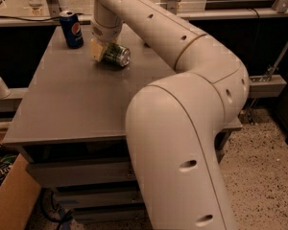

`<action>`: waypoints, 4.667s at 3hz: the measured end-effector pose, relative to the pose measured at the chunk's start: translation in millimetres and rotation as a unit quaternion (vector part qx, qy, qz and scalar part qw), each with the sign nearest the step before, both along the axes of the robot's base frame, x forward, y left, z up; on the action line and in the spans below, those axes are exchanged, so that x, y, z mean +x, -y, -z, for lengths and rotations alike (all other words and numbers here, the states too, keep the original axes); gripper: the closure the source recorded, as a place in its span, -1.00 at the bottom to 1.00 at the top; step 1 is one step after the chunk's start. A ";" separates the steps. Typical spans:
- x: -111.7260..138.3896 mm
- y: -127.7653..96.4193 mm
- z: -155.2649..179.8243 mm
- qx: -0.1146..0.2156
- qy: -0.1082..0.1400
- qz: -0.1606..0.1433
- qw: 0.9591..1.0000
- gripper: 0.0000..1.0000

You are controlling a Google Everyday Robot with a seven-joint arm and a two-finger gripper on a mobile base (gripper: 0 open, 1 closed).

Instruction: Place green can upright

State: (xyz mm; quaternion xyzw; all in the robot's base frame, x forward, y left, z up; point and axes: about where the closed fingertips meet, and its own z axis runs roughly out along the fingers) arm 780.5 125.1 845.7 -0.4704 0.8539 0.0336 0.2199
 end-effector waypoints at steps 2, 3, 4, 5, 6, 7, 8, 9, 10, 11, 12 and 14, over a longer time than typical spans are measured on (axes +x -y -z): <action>-5.2 28.5 -45.4 0.103 0.014 0.026 0.994 1.00; -10.5 51.4 -76.9 0.199 0.027 0.040 0.979 1.00; -18.7 76.8 -100.2 0.309 0.038 0.051 0.949 1.00; -23.1 98.3 -123.2 0.413 0.066 0.049 0.907 1.00; -29.6 112.1 -143.1 0.480 0.117 0.037 0.869 1.00; -35.7 103.0 -161.2 0.493 0.138 0.018 0.859 1.00; -35.7 105.0 -158.7 0.497 0.139 0.020 0.856 1.00; -36.5 115.7 -154.8 0.514 0.161 0.002 0.842 1.00; -40.7 120.3 -149.4 0.528 0.200 -0.039 0.824 1.00; -41.8 124.5 -140.5 0.520 0.232 -0.081 0.818 1.00; -41.4 127.7 -129.3 0.495 0.245 -0.114 0.826 1.00; -38.9 138.8 -80.1 0.496 0.233 -0.091 0.832 1.00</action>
Offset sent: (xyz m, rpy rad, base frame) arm -0.0115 -0.0672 0.0963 0.4403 -0.0720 -0.1077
